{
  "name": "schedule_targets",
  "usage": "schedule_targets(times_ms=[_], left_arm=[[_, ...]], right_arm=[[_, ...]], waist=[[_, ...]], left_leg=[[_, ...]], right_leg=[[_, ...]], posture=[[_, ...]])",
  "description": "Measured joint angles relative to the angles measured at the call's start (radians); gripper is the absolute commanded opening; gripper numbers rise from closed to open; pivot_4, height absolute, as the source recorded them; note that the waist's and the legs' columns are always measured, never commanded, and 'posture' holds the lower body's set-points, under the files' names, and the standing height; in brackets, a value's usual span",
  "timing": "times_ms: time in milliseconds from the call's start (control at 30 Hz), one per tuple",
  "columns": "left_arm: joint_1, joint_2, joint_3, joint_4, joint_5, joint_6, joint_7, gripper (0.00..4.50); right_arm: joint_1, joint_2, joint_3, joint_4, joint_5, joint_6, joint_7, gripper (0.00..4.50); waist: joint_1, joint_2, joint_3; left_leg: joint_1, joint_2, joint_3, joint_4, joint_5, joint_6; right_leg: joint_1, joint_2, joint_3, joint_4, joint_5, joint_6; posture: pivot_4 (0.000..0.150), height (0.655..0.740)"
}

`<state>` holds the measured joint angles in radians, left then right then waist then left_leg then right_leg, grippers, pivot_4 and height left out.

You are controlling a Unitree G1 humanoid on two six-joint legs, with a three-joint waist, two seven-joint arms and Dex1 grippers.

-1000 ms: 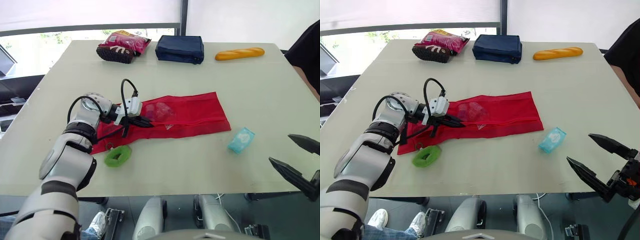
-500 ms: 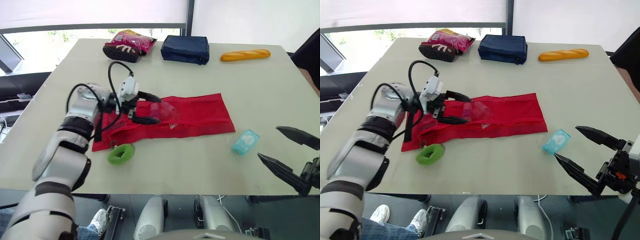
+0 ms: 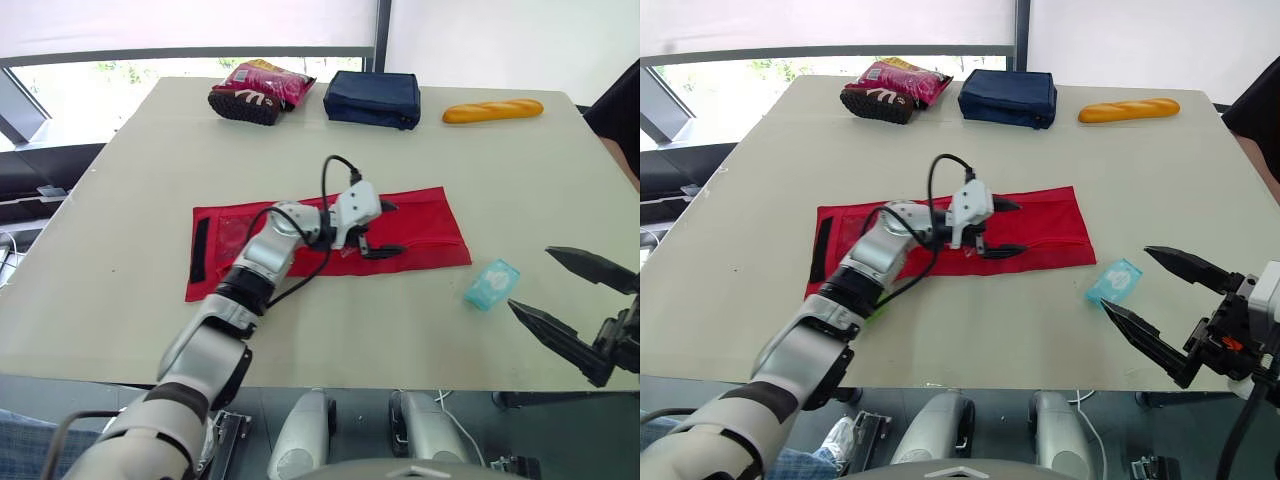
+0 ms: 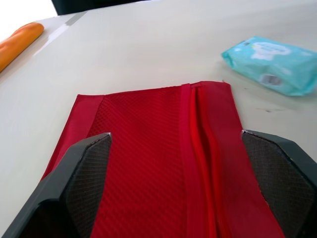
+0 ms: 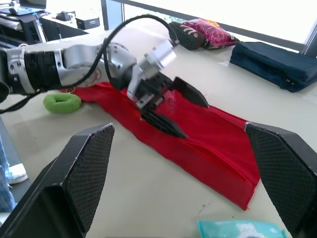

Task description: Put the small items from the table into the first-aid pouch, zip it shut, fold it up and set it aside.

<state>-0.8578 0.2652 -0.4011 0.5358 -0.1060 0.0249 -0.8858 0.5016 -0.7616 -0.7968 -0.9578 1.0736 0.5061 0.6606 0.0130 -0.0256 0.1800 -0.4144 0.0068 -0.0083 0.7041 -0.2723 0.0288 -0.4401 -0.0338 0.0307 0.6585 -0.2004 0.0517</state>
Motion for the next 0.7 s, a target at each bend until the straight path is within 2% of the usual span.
schedule_targets(times_ms=[33, 267, 333, 367, 467, 533, 667, 700], left_arm=[[-0.003, -0.038, 0.0, 0.009, 0.043, 0.026, 0.053, 4.44], [-0.007, -0.082, -0.029, 0.075, 0.161, 0.033, 0.097, 4.44], [-0.007, -0.084, -0.032, 0.075, 0.191, 0.026, 0.113, 3.92], [-0.007, -0.084, -0.031, 0.075, 0.195, 0.026, 0.116, 3.81], [-0.007, -0.083, -0.031, 0.079, 0.208, 0.014, 0.125, 2.56], [-0.007, -0.085, -0.027, 0.085, 0.211, 0.012, 0.126, 2.02], [-0.007, -0.091, -0.01, 0.088, 0.212, 0.011, 0.124, 0.2], [-0.007, -0.092, -0.004, 0.088, 0.211, 0.012, 0.123, 0.07]], right_arm=[[0.001, 0.0, 0.001, -0.006, 0.0, -0.005, -0.008, 4.5], [0.009, 0.0, 0.006, -0.006, -0.001, -0.008, -0.015, 4.5], [0.014, 0.0, 0.006, -0.007, -0.002, -0.01, -0.015, 4.5], [0.015, 0.0, 0.006, -0.008, -0.003, -0.01, -0.015, 4.5], [0.021, 0.0, 0.006, -0.008, -0.005, -0.012, -0.015, 4.5], [0.022, 0.0, 0.006, -0.008, -0.008, -0.014, -0.014, 4.5], [0.033, 0.0, 0.004, -0.007, -0.011, -0.018, -0.012, 4.5], [0.036, 0.0, 0.002, -0.007, -0.012, -0.02, -0.012, 4.5]], waist=[[0.0, 0.0, 0.0], [0.0, 0.0, 0.0], [0.0, 0.0, 0.0], [0.0, 0.0, 0.0], [0.0, 0.0, 0.0], [0.0, 0.0, 0.0], [0.0, 0.0, 0.0], [0.0, 0.0, 0.0]], left_leg=[[0.0, 0.0, 0.0, 0.0, 0.0, 0.0], [0.0, 0.0, 0.0, 0.0, 0.0, 0.0], [0.0, 0.0, 0.0, 0.0, 0.0, 0.0], [0.0, 0.0, 0.0, 0.0, 0.0, 0.0], [0.0, 0.0, 0.0, 0.0, 0.0, 0.0], [0.0, 0.0, 0.0, 0.0, 0.0, 0.0], [0.0, 0.0, 0.0, 0.0, 0.0, 0.0], [0.0, 0.0, 0.0, 0.0, 0.0, 0.0]], right_leg=[[0.0, 0.0, 0.0, 0.0, 0.0, 0.0], [0.0, 0.0, 0.0, 0.0, 0.0, 0.0], [0.0, 0.0, 0.0, 0.0, 0.0, 0.0], [0.0, 0.0, 0.0, 0.0, 0.0, 0.0], [0.0, 0.0, 0.0, 0.0, 0.0, 0.0], [0.0, 0.0, 0.0, 0.0, 0.0, 0.0], [0.0, 0.0, 0.0, 0.0, 0.0, 0.0], [0.0, 0.0, 0.0, 0.0, 0.0, 0.0]], posture=[[0.15, 0.7105], [0.15, 0.7105], [0.15, 0.7105], [0.15, 0.7105], [0.15, 0.7105], [0.15, 0.7105], [0.15, 0.7105], [0.15, 0.7105]])
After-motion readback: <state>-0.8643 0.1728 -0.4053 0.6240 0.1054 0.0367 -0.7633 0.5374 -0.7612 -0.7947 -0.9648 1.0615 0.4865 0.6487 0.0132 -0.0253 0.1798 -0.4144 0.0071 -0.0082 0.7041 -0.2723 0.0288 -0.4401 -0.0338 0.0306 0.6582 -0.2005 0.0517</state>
